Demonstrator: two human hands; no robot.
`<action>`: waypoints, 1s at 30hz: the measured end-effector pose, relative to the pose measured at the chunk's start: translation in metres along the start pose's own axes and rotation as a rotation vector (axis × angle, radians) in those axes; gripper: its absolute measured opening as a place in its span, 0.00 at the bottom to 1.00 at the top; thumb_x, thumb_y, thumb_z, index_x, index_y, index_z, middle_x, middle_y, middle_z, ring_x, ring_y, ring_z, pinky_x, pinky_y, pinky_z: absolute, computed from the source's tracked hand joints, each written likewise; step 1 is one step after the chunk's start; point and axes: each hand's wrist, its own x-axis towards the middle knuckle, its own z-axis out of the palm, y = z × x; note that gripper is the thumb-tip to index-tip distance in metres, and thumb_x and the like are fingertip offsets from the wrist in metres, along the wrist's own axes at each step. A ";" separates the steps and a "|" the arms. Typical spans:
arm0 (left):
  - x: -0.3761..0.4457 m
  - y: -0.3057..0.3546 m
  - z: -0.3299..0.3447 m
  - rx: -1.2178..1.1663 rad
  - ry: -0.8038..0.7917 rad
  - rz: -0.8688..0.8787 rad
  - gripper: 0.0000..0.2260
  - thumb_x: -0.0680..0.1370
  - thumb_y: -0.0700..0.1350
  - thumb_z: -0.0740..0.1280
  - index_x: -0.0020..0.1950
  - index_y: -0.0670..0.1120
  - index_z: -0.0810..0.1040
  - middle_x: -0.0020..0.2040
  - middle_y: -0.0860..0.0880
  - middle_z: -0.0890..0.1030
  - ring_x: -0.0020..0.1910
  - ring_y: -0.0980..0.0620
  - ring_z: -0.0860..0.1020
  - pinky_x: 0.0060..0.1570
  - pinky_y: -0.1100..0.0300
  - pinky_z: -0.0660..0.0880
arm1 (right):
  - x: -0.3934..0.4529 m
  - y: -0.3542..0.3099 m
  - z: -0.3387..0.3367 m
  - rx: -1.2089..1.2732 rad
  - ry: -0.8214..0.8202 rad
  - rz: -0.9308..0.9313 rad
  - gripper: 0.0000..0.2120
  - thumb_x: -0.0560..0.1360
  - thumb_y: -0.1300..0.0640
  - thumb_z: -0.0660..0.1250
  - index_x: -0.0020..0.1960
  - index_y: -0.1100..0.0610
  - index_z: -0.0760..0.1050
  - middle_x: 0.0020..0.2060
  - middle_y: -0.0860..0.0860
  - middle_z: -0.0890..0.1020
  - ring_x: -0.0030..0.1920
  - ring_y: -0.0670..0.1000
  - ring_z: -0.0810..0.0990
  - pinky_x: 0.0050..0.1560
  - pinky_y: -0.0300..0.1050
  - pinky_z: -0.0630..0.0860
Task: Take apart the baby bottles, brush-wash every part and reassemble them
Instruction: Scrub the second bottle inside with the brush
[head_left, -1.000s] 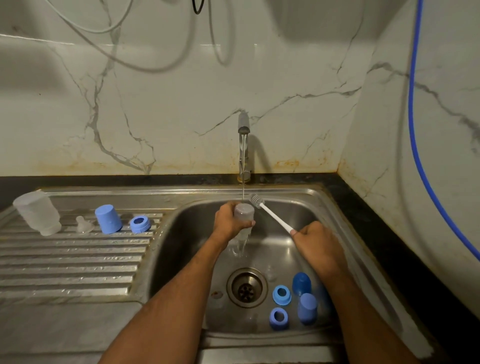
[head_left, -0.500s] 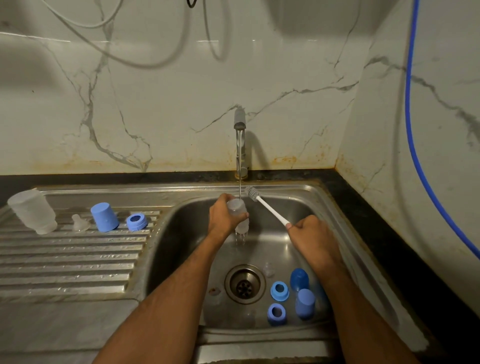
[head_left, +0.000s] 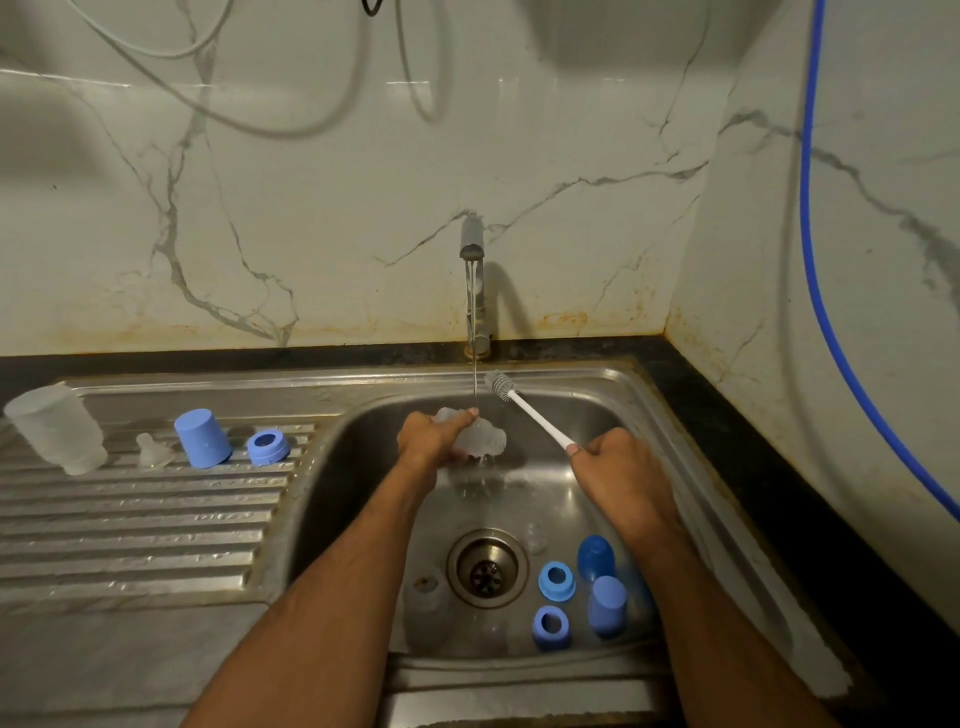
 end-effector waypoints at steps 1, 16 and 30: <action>0.000 0.001 -0.001 -0.030 -0.005 -0.027 0.31 0.69 0.53 0.80 0.64 0.41 0.73 0.60 0.41 0.76 0.53 0.44 0.80 0.33 0.59 0.81 | 0.000 0.000 0.000 -0.002 0.000 -0.002 0.15 0.82 0.47 0.65 0.43 0.56 0.79 0.33 0.50 0.78 0.33 0.46 0.75 0.31 0.39 0.65; -0.015 0.015 -0.028 -0.392 -0.345 -0.394 0.20 0.70 0.37 0.74 0.60 0.39 0.74 0.58 0.38 0.77 0.54 0.40 0.78 0.59 0.47 0.77 | -0.002 0.002 -0.001 0.013 -0.005 -0.003 0.16 0.82 0.48 0.65 0.37 0.53 0.74 0.29 0.49 0.74 0.30 0.46 0.72 0.31 0.39 0.64; -0.011 0.006 -0.007 0.307 -0.156 0.184 0.26 0.65 0.32 0.80 0.60 0.42 0.78 0.60 0.43 0.80 0.62 0.45 0.78 0.61 0.49 0.78 | 0.001 0.001 -0.001 -0.024 0.006 -0.008 0.16 0.82 0.47 0.64 0.41 0.55 0.78 0.32 0.50 0.76 0.32 0.46 0.75 0.32 0.39 0.66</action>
